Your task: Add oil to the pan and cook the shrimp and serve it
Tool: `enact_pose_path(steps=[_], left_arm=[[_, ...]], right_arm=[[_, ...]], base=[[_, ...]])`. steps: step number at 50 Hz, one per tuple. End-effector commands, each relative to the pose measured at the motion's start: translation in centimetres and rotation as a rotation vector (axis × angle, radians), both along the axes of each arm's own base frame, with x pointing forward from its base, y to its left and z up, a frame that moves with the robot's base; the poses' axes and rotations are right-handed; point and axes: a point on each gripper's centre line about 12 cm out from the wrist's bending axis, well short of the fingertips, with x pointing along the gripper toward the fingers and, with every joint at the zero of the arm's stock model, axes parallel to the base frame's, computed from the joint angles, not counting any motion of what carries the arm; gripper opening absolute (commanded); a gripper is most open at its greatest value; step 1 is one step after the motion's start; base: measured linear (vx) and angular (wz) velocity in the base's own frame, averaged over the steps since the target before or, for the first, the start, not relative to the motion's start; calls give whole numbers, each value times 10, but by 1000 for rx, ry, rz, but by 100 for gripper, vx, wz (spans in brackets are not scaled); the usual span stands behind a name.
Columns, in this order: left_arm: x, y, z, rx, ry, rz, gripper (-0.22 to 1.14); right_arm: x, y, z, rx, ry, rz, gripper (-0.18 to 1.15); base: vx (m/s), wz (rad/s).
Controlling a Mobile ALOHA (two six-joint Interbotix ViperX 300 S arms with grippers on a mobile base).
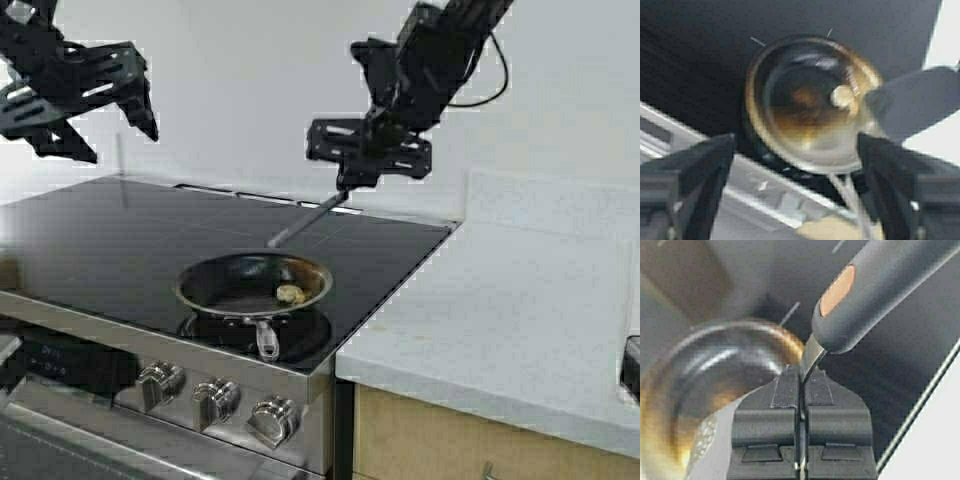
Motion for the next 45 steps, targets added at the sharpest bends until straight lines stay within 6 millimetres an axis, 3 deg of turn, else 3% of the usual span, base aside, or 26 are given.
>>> enact_pose_path(steps=[1, 12, 17, 27, 36, 41, 45], left_arm=[[3, -2, 8, 66, -30, -54, 102], [7, -2, 16, 73, -56, -60, 102], [8, -2, 18, 73, -61, -59, 102], [8, -2, 21, 72, -69, -59, 102], [8, -2, 20, 73, -68, -59, 102], [8, -1, 21, 78, -63, -51, 98], [8, 0, 22, 89, -54, -42, 86]], right_arm=[[2, -13, 51, 57, -39, -21, 9], [-2, -72, 101, 52, 63, -43, 8], [-4, -110, 126, 8, 119, -39, 8], [-15, -188, 158, -77, 196, -102, 8], [-29, -261, 166, -133, 221, -239, 8], [-37, -297, 157, -145, 263, -315, 8], [-46, -325, 143, -144, 318, -377, 8]], base=[[0, 0], [0, 0], [0, 0], [0, 0], [0, 0], [0, 0], [0, 0]])
